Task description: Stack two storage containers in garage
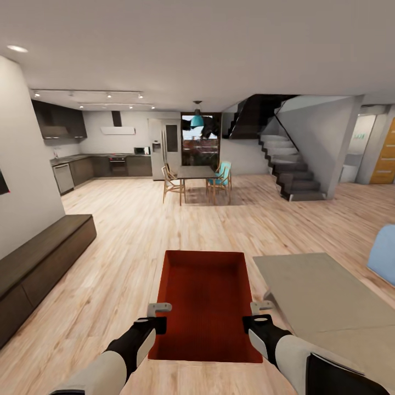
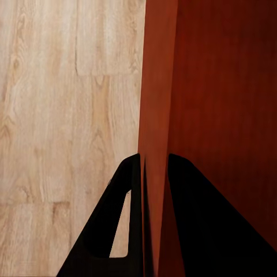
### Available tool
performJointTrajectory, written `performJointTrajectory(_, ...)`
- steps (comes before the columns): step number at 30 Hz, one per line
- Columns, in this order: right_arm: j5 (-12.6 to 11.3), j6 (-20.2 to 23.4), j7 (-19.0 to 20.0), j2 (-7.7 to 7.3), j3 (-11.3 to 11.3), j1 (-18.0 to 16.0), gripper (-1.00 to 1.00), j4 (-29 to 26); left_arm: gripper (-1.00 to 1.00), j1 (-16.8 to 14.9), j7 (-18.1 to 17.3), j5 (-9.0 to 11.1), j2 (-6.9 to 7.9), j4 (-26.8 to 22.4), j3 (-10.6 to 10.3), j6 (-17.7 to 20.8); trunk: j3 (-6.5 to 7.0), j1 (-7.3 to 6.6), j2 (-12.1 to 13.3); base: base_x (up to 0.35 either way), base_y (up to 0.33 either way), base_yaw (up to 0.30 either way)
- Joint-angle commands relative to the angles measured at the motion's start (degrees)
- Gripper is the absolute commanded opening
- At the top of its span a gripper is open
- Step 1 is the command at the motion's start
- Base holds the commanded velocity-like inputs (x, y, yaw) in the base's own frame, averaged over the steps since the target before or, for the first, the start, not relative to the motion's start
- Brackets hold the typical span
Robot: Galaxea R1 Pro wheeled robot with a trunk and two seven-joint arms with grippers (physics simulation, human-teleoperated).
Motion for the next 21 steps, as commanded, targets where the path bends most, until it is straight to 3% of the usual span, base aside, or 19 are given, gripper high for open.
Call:
performJointTrajectory(1,0.3,-0.9,0.1,0.0,-1.2,-0.1,-1.0,0.0,-1.0,0.1,0.8,-0.9,0.31,0.1,0.5,0.4,-0.02,0.05,0.0,0.321,0.0,0.0)
performJointTrajectory(21,0.3,-0.9,0.1,0.0,-1.2,-0.1,-1.0,0.0,-1.0,0.1,0.8,-0.9,0.32,0.1,0.6,0.5,-0.02,0.05,0.0,0.323,0.0,0.0)
